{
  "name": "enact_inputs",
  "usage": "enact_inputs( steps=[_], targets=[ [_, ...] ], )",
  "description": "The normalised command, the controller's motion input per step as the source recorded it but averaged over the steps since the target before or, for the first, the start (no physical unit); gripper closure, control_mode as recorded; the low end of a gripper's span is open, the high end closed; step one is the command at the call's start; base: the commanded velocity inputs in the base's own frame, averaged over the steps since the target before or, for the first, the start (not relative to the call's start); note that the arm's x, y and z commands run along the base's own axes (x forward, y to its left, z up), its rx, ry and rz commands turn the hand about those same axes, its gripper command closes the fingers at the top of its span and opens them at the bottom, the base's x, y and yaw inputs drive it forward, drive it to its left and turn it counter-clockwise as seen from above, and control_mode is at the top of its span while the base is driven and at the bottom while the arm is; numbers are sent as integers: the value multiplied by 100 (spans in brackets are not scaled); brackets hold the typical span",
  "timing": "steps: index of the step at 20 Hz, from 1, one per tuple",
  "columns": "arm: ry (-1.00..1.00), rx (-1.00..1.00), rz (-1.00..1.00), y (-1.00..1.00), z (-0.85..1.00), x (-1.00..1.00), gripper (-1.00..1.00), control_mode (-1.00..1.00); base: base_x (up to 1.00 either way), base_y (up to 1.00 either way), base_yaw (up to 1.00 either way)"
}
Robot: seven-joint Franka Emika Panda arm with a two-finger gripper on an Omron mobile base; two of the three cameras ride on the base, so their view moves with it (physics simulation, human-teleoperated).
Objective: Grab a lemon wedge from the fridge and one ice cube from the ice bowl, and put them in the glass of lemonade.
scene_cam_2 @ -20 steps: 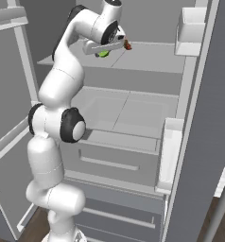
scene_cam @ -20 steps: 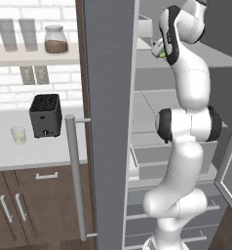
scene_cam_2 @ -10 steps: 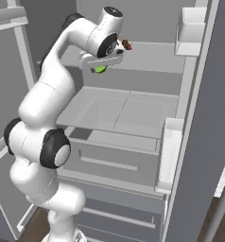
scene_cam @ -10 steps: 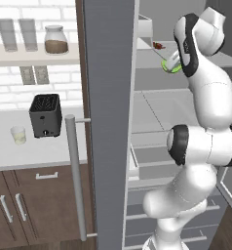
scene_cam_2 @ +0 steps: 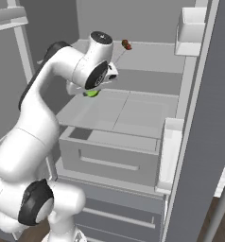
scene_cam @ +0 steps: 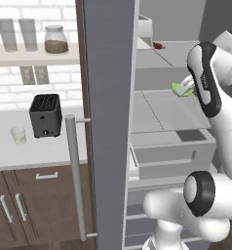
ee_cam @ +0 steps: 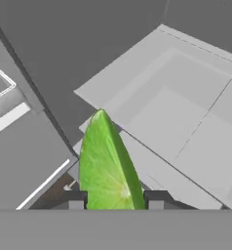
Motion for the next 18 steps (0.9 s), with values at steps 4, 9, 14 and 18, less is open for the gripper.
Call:
enact_inputs(
  steps=[4, 9, 14, 18],
  targets=[
    [15, -5, -43, 0, -50, -65, 100, -100, 0, 0, 0],
    [12, -1, -64, -2, -24, -54, 100, -100, 0, 0, 0],
    [1, 8, -69, -18, 4, -47, 100, -100, 0, 0, 0],
    [-1, 27, -27, -47, 6, -59, 100, -100, 0, 0, 0]
  ],
)
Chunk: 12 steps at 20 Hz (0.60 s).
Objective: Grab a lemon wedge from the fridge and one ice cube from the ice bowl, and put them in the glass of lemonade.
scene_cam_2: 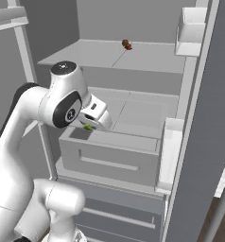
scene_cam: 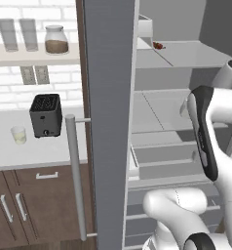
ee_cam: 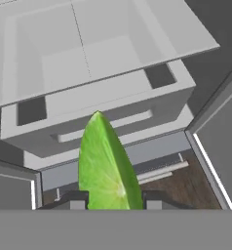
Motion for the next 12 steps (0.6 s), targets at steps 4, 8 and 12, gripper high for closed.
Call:
enact_inputs(
  steps=[4, 8, 12],
  targets=[
    [0, 1, -3, -3, 0, -9, 100, -100, 0, 0, 0],
    [0, 0, 0, 0, 0, -7, 100, -100, 0, 0, 0],
    [0, 0, 0, 0, 0, 0, 100, 100, -94, 0, 0]
  ],
)
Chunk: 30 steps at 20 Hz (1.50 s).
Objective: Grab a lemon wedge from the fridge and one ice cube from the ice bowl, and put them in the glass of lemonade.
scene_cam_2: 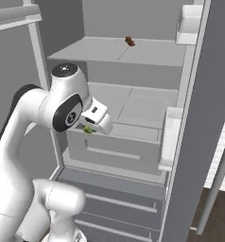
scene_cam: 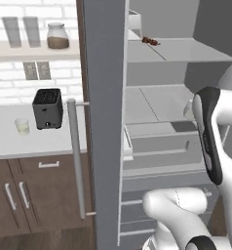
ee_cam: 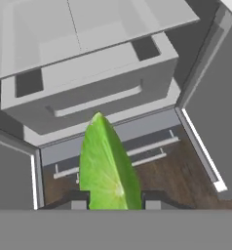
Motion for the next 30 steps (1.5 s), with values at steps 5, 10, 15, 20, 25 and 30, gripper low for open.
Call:
enact_inputs(
  steps=[5, 10, 15, 20, 25, 30],
  targets=[
    [0, 0, 0, 0, 0, 0, 100, 100, -100, 0, 0],
    [0, 0, 0, 0, 0, 0, 100, 100, -100, 16, 21],
    [0, 0, 0, 0, 0, 0, 100, 100, -12, 21, 95],
    [0, 0, 0, 0, 0, 0, 100, 100, 15, 0, 99],
    [0, 0, 0, 0, 0, 0, 100, 100, 48, 5, 81],
    [0, 0, 0, 0, 0, 0, 100, 100, 81, -5, 60]
  ],
)
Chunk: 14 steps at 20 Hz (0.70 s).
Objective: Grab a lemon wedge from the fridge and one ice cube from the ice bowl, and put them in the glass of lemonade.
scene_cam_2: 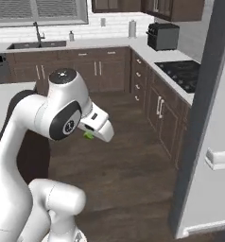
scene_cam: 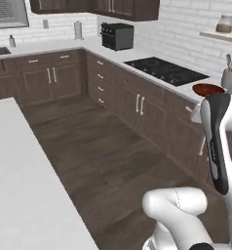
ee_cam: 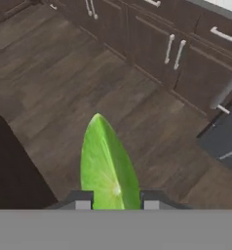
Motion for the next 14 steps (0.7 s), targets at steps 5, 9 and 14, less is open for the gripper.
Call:
enact_inputs(
  steps=[5, 9, 14],
  targets=[
    [0, 0, 0, 0, 0, 0, 100, 100, 100, -36, 40],
    [0, 0, 0, 0, 0, 0, 100, 100, 100, -75, 34],
    [0, 0, 0, 0, 0, 0, 100, 100, 100, -61, 4]
  ],
)
